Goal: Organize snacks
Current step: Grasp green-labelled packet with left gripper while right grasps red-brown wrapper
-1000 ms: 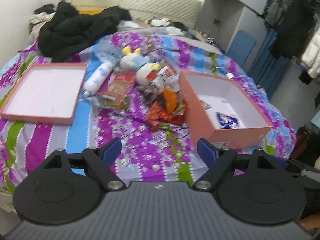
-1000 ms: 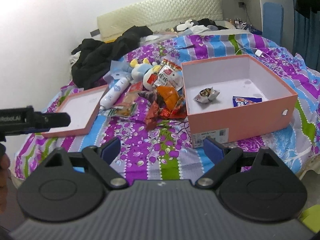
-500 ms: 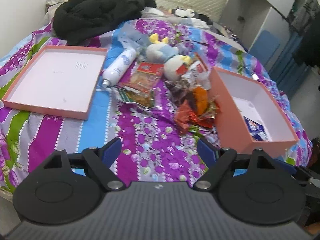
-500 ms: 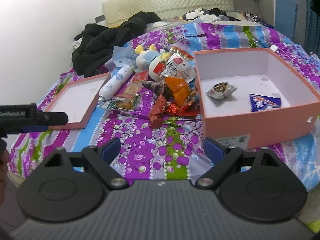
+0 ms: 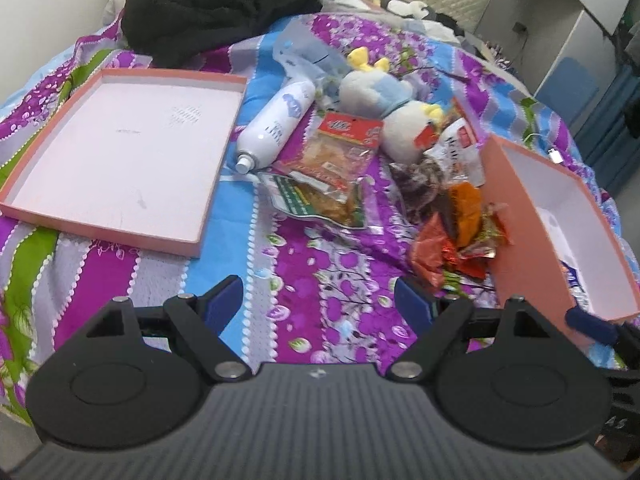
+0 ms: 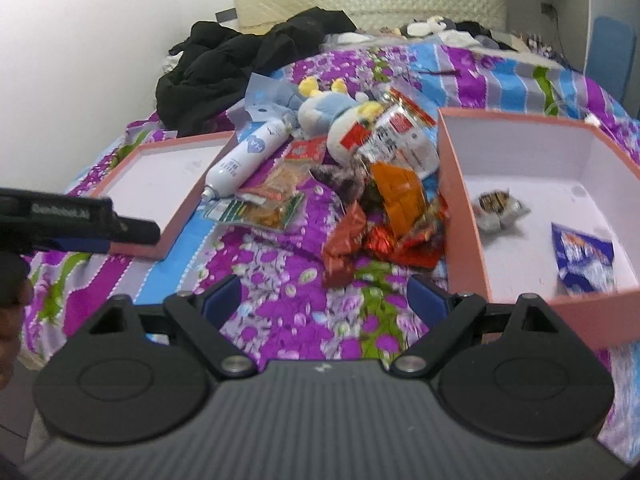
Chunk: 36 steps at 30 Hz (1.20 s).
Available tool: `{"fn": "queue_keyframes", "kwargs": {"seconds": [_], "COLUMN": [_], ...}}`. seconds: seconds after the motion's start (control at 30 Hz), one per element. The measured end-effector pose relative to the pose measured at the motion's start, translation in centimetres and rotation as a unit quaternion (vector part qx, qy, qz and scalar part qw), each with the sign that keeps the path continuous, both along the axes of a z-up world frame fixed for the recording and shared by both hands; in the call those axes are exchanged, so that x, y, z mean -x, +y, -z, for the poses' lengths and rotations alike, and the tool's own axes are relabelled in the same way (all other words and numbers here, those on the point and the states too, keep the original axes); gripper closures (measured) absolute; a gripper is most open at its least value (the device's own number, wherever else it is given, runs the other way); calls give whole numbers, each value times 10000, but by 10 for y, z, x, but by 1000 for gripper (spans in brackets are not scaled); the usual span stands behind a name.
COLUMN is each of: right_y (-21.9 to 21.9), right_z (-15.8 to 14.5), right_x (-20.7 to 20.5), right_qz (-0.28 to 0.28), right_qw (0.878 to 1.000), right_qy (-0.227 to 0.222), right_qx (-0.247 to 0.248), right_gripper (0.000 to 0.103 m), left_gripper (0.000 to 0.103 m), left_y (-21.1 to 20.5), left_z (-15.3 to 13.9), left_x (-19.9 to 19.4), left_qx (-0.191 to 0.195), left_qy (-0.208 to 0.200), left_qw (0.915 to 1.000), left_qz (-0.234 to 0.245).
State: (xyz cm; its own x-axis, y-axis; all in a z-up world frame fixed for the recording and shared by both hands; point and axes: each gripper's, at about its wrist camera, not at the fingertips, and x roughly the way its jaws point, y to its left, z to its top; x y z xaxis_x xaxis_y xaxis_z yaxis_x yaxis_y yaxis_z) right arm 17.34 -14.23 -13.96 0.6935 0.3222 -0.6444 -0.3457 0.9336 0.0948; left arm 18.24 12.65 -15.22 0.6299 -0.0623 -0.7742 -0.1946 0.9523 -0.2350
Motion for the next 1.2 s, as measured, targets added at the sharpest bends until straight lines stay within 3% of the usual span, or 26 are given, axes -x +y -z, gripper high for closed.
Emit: {"fn": "queue_keyframes", "kwargs": {"seconds": [0.33, 0.8, 0.87, 1.0, 1.2], "right_y": [28, 43, 45, 46, 45], "right_z": [44, 105, 112, 120, 119], "right_x": [-62, -127, -132, -135, -137], "right_qz": [-67, -13, 5, -18, -131], "right_qw": [9993, 9961, 9948, 9942, 9944], "right_qy": [229, 755, 844, 884, 904], "right_qx": [293, 466, 574, 606, 525], "right_gripper": [13, 20, 28, 32, 59], "left_gripper": [17, 19, 19, 32, 72], "left_y": [32, 45, 44, 41, 40], "left_z": [48, 107, 114, 122, 127], "left_x": [-67, -149, -154, -160, -164], "left_qx": [177, 1162, 1293, 1438, 1413], "left_qy": [182, 255, 293, 242, 211], "left_qw": [9995, 9918, 9897, 9869, 9866], "left_qz": [-189, -456, -537, -686, -783]}}
